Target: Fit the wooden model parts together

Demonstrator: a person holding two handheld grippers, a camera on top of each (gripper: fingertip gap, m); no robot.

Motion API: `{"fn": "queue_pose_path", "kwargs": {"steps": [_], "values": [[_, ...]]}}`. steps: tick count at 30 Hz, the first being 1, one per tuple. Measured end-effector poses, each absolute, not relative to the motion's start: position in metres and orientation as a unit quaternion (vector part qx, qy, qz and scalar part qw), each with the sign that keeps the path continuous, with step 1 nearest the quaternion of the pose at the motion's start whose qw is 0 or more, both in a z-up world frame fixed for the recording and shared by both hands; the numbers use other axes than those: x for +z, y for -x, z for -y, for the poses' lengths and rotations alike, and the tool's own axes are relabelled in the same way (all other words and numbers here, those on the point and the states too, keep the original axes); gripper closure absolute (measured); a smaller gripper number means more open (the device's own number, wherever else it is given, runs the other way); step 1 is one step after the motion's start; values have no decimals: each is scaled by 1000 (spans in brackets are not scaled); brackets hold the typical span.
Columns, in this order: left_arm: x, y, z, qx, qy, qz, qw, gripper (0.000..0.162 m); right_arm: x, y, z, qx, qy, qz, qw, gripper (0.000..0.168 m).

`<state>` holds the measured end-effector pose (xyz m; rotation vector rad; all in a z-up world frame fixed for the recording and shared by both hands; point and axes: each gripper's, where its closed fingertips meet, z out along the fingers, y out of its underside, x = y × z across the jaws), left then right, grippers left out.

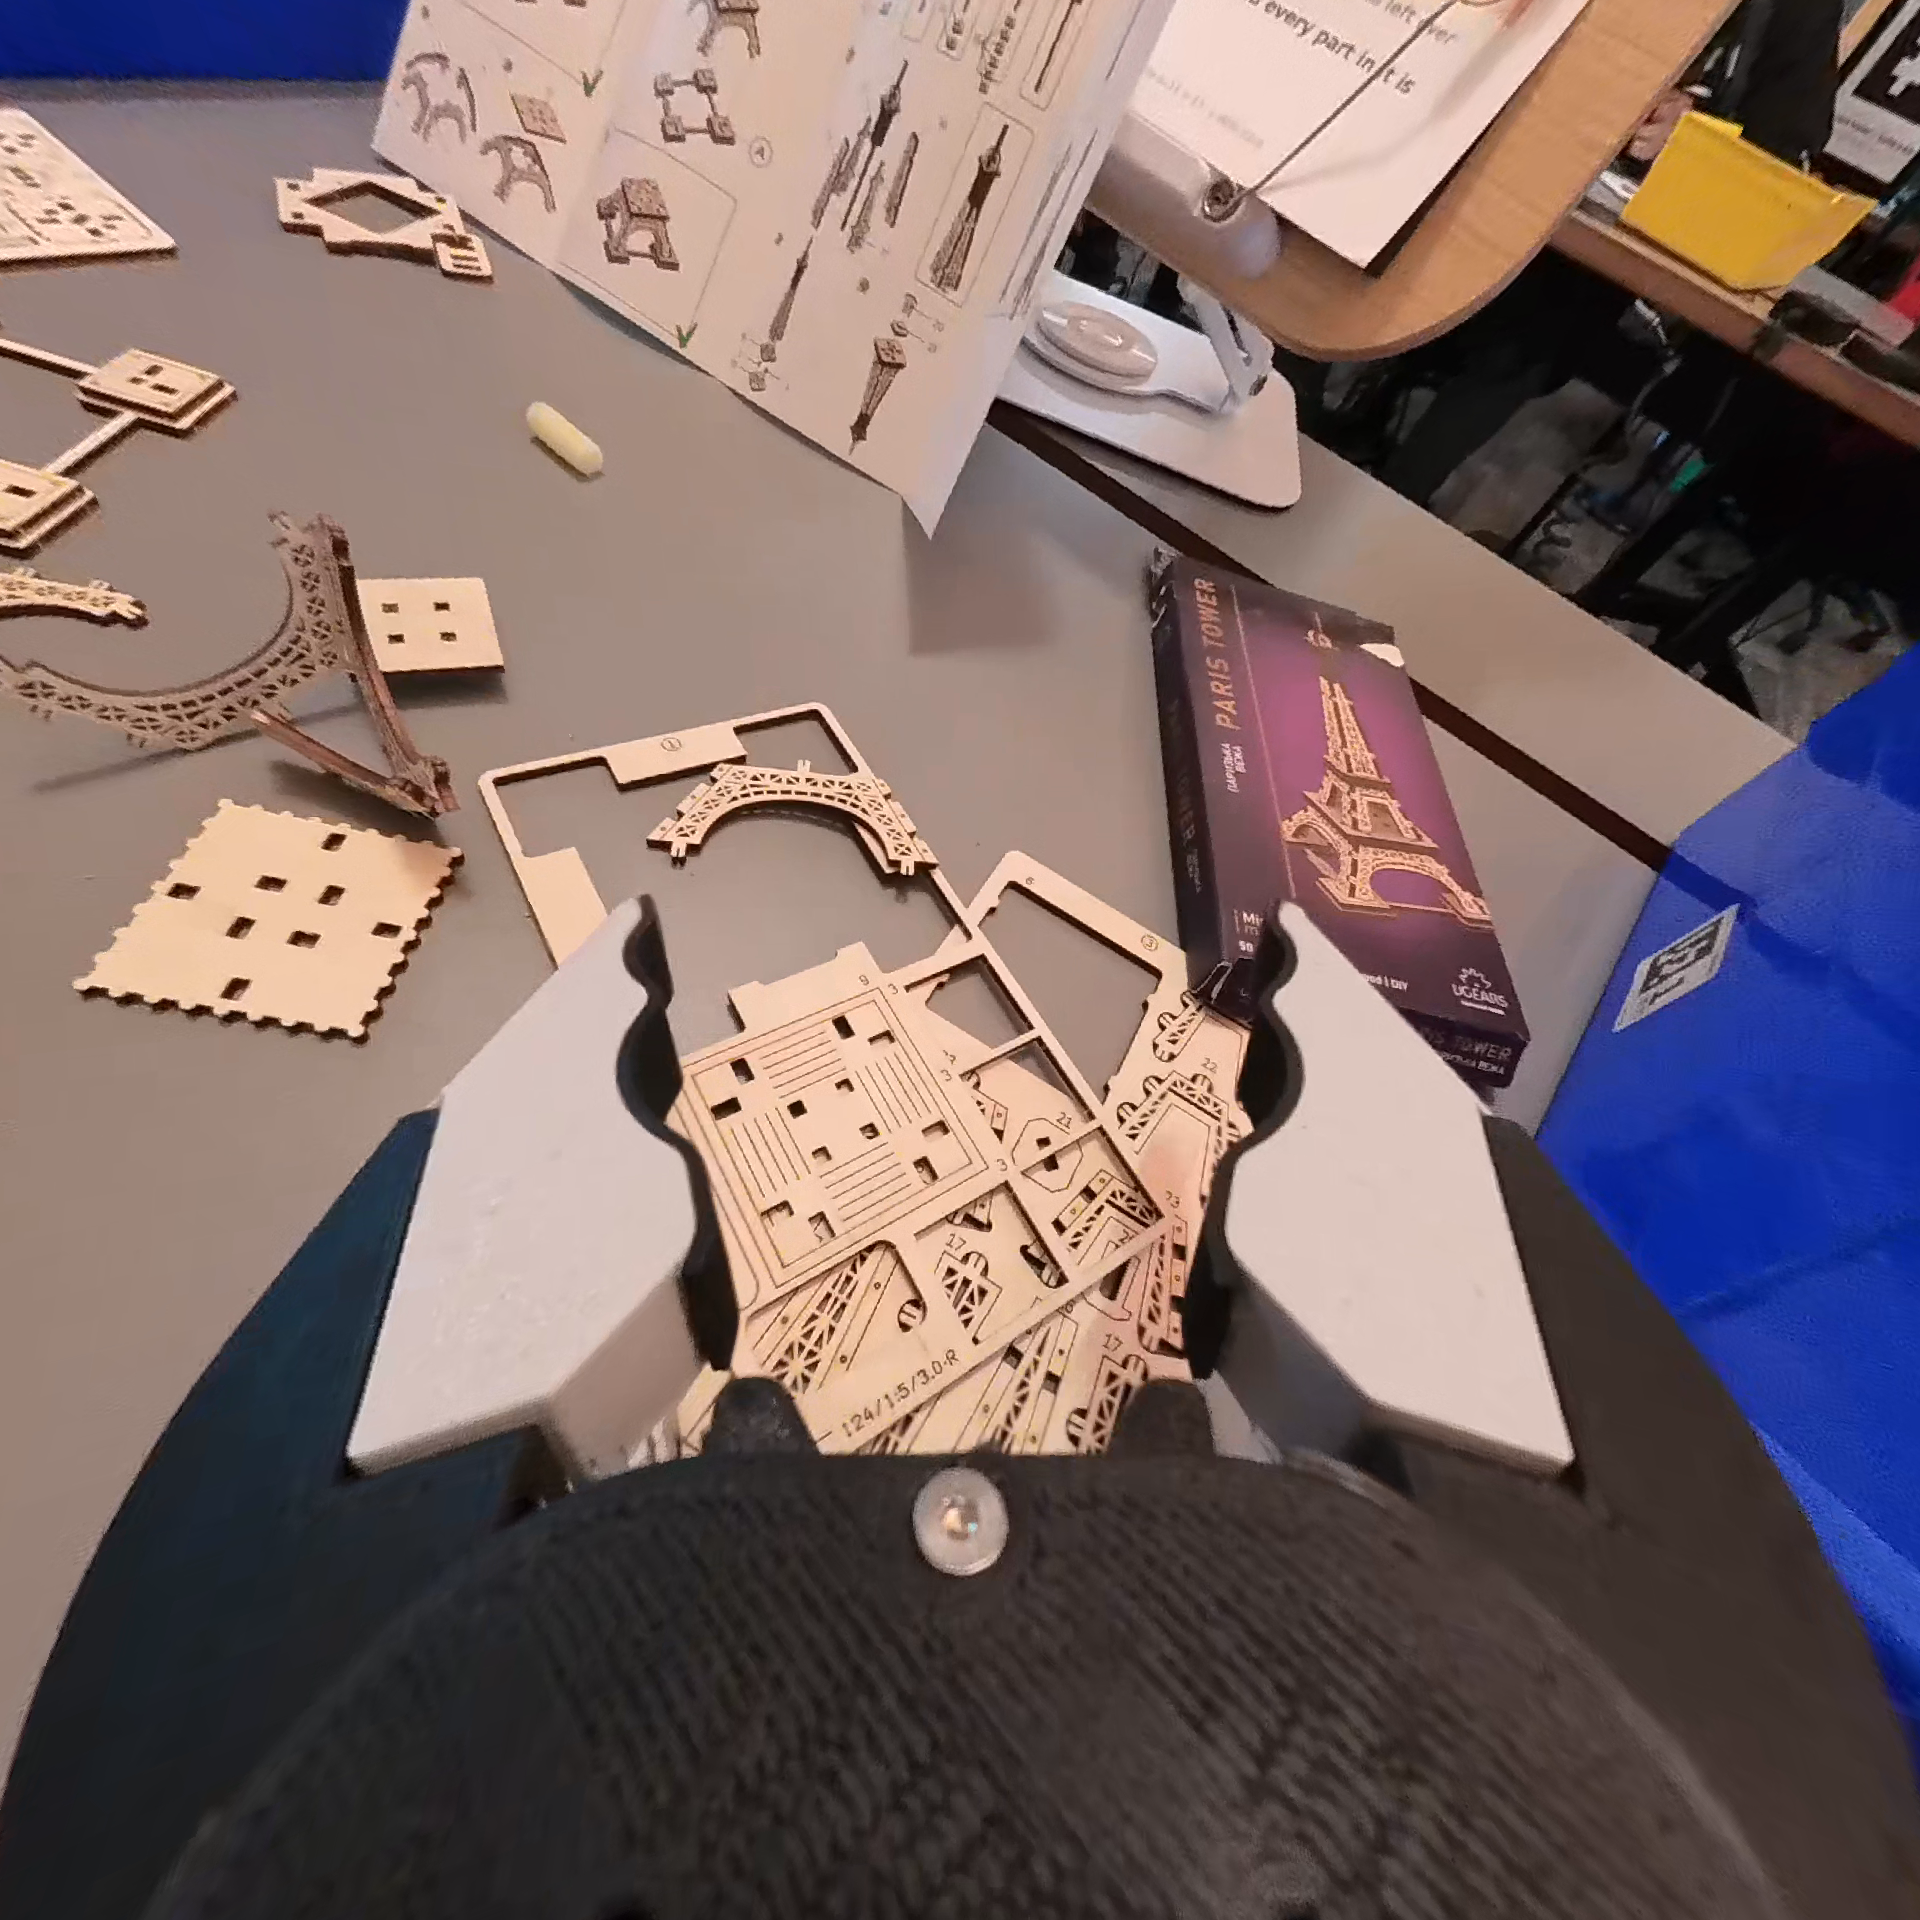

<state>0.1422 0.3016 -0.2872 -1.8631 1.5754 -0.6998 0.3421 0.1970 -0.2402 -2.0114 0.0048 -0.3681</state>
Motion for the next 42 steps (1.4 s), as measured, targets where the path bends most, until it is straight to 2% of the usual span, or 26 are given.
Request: {"fn": "queue_pose_path", "kwargs": {"steps": [4, 7, 12, 14, 16, 19, 24, 28, 31, 33, 37, 38, 42], "values": [[-288, -144, -299, -268, 692, -604, 292, 72, -234, -349, -199, -156, 834, -23, 529, 57], [-287, -144, -301, -275, 696, -596, 290, 73, -226, -352, -206, -174, 851, -18, 496, 56], [-288, -144, -303, -259, 698, -597, 299, 73, -186, -342, -226, -204, 863, -3, 463, 58], [-287, -142, -308, -248, 706, -586, 310, 65, -183, -330, -229, -197, 872, -1, 448, 55], [-288, -141, -311, -243, 712, -579, 313, 64, -179, -317, -230, -189, 867, -15, 461, 55], [-289, -139, -316, -238, 725, -566, 310, 56, -193, -289, -217, -151, 870, -31, 468, 53], [-288, -139, -319, -229, 727, -562, 322, 52, -221, -285, -164, -167, 873, -78, 452, 49], [-281, -139, -320, -199, 705, -572, 370, 57, -221, -310, -121, -207, 853, -155, 454, 50], [-280, -142, -311, -210, 685, -594, 367, 76, -238, -306, -105, -182, 870, -161, 430, 49], [-282, -142, -309, -225, 687, -596, 350, 80, -245, -313, -95, -202, 869, -166, 420, 50], [-285, -143, -308, -274, 710, -577, 297, 77, -277, -316, -93, -173, 885, -168, 399, 51], [-285, -143, -309, -280, 711, -574, 294, 78, -279, -317, -93, -162, 887, -178, 394, 56], [-287, -143, -306, -264, 703, -589, 298, 72, -282, -327, -104, -143, 889, -188, 392, 56]]}}
